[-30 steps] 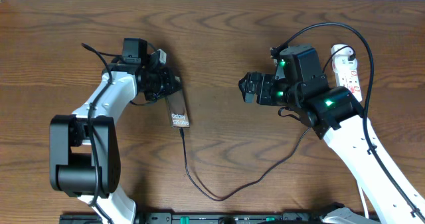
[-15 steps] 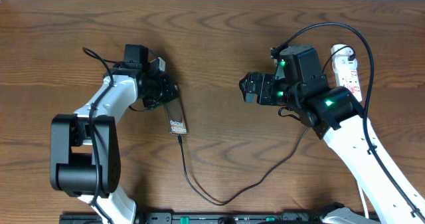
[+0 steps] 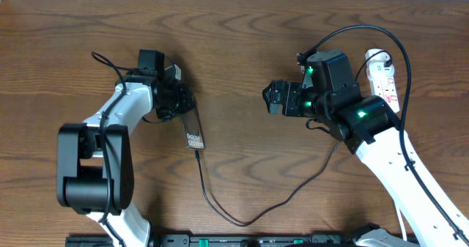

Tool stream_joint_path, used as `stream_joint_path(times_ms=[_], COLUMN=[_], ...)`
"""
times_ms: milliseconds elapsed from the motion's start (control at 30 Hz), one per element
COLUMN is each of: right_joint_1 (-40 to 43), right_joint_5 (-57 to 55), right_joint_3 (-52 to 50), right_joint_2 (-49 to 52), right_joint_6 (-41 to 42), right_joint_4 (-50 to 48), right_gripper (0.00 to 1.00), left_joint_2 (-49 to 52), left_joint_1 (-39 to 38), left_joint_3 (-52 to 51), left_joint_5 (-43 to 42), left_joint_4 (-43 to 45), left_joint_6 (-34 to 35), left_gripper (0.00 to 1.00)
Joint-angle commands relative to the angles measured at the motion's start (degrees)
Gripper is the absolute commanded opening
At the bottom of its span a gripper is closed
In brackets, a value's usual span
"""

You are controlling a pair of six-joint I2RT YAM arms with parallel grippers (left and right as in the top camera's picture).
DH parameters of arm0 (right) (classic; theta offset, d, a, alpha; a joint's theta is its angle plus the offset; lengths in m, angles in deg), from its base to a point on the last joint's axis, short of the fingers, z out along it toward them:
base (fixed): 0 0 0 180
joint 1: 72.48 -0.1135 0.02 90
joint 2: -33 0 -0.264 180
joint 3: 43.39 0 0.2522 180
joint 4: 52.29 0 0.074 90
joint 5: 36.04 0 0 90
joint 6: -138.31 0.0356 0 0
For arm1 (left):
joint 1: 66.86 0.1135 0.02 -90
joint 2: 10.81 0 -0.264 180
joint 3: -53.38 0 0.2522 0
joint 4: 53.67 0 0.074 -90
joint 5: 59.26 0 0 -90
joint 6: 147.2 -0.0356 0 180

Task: Plug charger to phone and switch on socket
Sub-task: 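Lower the phone flat onto the table with the left gripper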

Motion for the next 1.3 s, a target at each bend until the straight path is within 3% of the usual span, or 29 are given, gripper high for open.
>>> stream_joint_path(times_ms=[0,1167,1267], right_joint_1=[-0.3,-0.3,-0.3], right_joint_5=[-0.9,-0.9,-0.9], right_joint_3=[0.6,0.6,0.6], right_joint_2=[-0.3,-0.4,-0.3], right_joint_6=[-0.8,-0.8,-0.8], right_joint_4=[0.0,0.1,0.2], right_gripper=[0.98,0.98,0.98], left_joint_2=[1.3,1.4,1.4], left_joint_1=[0.1,0.1,0.1], left_joint_3=[-0.2,-1.2,-1.2], left_joint_5=[0.2,2.3,2.3], left_joint_4=[-0.2,-0.2,-0.2], left_joint_6=[-0.5,-0.5,-0.5], left_gripper=[0.08,0.08,0.22])
